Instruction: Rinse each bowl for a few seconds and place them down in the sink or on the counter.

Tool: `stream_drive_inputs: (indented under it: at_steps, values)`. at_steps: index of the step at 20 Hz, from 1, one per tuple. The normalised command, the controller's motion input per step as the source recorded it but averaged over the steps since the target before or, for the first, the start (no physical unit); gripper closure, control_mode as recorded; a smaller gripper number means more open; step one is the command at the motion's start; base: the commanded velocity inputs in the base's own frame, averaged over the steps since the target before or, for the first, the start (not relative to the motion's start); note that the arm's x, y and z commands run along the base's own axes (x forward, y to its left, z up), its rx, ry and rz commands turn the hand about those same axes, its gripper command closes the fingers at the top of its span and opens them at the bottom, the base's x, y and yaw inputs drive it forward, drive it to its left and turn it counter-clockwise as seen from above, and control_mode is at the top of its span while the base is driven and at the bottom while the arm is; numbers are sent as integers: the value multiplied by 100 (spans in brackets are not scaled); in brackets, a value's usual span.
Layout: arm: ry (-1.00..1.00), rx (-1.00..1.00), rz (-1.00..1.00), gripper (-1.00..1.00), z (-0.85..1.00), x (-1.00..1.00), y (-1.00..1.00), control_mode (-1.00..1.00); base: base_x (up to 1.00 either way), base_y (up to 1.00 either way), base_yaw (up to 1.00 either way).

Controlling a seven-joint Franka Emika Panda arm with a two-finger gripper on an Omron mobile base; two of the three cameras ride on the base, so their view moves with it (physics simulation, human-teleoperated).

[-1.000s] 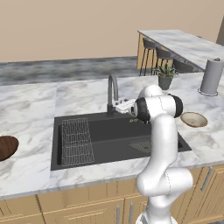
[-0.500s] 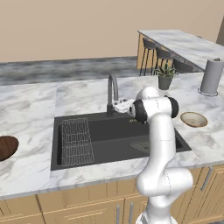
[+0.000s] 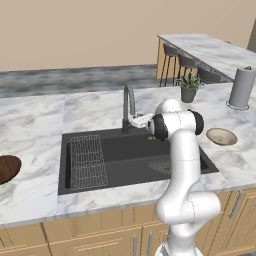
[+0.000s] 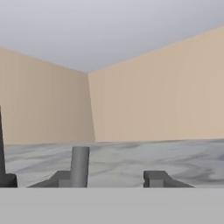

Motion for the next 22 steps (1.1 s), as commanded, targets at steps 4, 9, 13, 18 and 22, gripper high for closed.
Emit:
stream_drive_inputs:
  at_steps: [4,9,13,18,22]
  values:
    - [2,3,-1,100,0,1,-38,-100,0,0,0]
    - [1,4,-2,100,0,0,-47,-100,0,0,0]
    - [1,4,-2,100,-3,0,-48,-100,0,0,0]
    - [1,5,-2,100,-3,0,-55,-100,0,0,0]
    - [1,5,-2,100,-6,0,-54,-100,0,0,0]
